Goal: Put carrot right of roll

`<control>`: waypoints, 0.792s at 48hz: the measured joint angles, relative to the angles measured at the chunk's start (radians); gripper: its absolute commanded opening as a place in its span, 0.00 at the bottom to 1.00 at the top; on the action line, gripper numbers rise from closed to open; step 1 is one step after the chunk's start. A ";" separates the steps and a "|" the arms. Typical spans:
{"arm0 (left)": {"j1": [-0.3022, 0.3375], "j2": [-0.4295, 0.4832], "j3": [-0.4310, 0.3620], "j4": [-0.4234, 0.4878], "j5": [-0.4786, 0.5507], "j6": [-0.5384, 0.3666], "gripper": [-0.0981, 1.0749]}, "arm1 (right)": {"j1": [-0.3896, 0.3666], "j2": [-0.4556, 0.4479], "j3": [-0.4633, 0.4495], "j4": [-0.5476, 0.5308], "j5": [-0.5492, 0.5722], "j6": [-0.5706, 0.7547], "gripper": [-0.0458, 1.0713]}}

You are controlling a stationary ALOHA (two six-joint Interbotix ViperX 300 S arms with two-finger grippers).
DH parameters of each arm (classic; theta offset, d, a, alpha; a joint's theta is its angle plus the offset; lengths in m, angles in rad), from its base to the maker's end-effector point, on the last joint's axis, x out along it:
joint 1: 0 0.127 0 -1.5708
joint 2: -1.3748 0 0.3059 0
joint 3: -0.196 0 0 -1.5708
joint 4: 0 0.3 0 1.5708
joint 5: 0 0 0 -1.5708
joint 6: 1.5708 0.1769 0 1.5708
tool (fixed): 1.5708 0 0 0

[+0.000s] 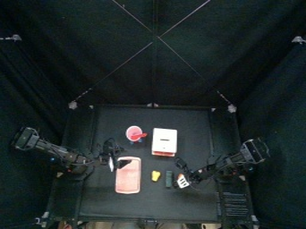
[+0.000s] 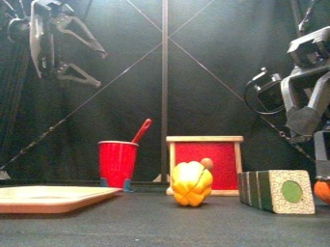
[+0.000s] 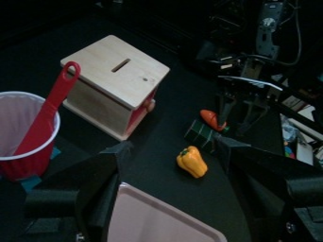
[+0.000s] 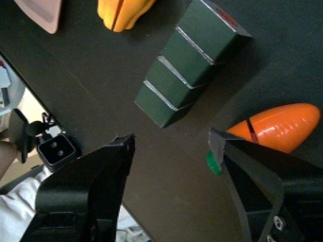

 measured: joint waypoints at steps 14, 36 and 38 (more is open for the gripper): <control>0.000 0.000 0.000 -0.002 -0.002 0.000 0.96 | 0.000 -0.003 0.003 -0.003 0.000 0.000 0.89; 0.000 0.000 0.002 -0.003 -0.002 0.000 0.96 | -0.002 -0.060 0.003 -0.063 0.008 0.000 0.89; 0.000 0.000 0.000 -0.003 -0.002 0.000 0.96 | -0.002 -0.071 0.003 -0.071 0.014 0.000 0.89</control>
